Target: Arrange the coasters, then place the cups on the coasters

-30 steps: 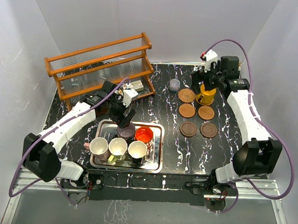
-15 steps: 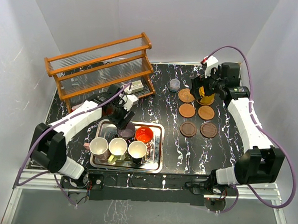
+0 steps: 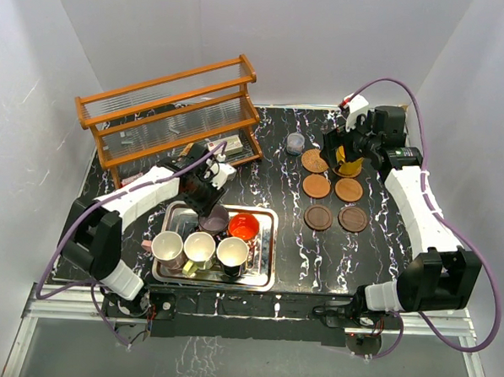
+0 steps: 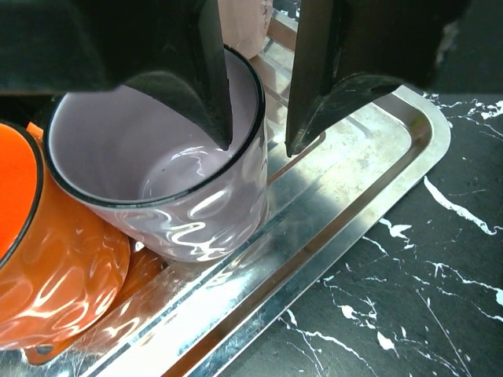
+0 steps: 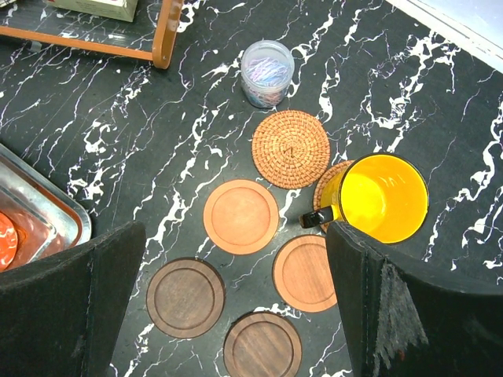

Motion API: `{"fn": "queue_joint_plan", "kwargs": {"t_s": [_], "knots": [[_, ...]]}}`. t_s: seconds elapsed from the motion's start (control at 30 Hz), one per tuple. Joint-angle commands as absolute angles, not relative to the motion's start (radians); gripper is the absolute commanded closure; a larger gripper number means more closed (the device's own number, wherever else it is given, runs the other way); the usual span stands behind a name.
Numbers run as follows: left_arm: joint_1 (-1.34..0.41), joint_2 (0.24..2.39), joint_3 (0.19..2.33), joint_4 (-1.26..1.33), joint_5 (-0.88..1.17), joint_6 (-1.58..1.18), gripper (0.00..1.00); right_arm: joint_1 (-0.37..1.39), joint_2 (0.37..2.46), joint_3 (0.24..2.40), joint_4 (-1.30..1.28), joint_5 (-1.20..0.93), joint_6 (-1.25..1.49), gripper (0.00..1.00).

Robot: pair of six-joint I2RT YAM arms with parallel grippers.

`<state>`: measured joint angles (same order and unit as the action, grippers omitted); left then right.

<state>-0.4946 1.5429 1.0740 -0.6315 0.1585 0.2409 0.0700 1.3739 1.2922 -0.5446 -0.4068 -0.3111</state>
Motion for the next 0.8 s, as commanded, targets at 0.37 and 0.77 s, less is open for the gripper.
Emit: {"fn": "queue_joint_plan", "kwargs": {"t_s": [0.37,0.77], "knots": [[-0.492,1.616,1.179,-0.673,0.172,0.243,0.96,0.072,1.338,1.296,-0.486,-0.425,-0.305,0.02],[-0.492,1.629,1.325,-0.689,0.075,0.316,1.0,0.072,1.34,1.304,-0.492,-0.435,-0.303,0.02]]}}
